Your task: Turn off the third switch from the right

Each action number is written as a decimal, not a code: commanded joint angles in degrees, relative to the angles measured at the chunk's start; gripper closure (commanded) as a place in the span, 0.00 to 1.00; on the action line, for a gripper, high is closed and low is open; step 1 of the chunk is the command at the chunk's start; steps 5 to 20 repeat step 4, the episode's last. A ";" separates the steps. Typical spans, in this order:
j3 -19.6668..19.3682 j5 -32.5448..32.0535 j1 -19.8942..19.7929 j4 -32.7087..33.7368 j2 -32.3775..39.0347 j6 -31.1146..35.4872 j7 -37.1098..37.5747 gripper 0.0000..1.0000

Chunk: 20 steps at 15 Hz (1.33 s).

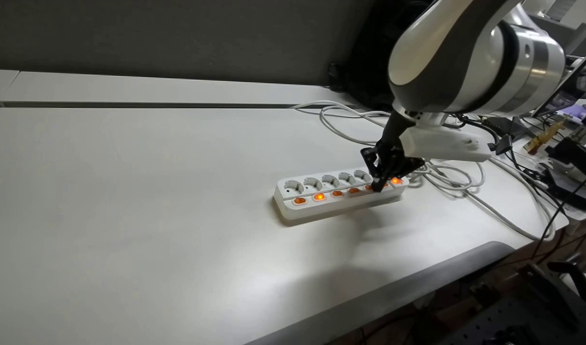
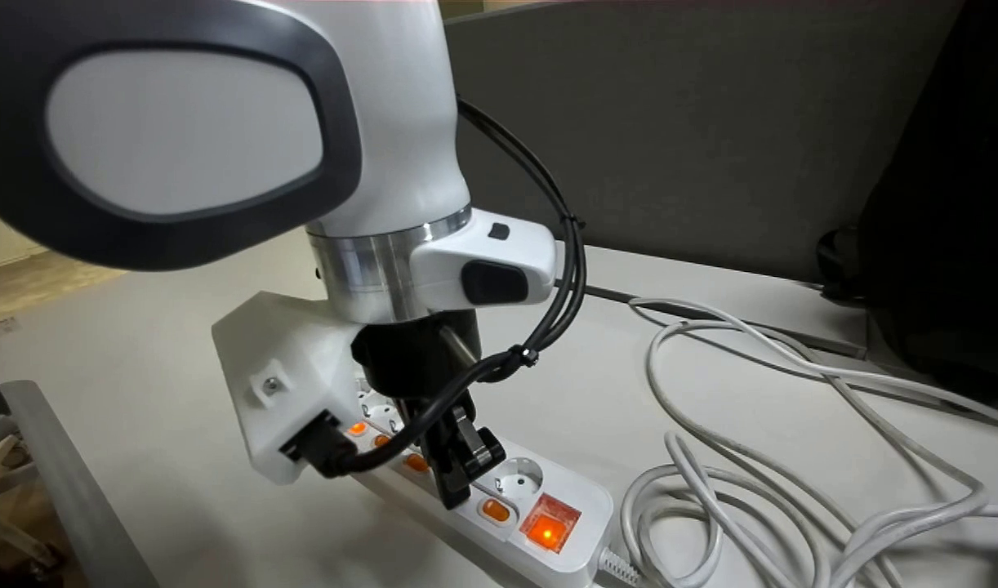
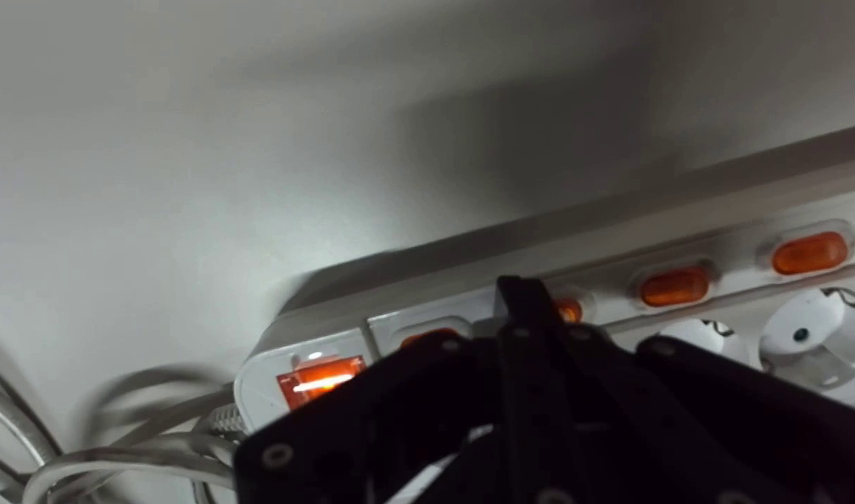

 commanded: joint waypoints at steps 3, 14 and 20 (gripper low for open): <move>1.48 3.48 -2.44 2.57 2.82 -5.93 0.65 1.00; 1.61 3.90 -2.73 2.90 2.74 -7.34 0.40 1.00; 1.61 3.90 -2.73 2.90 2.74 -7.34 0.40 1.00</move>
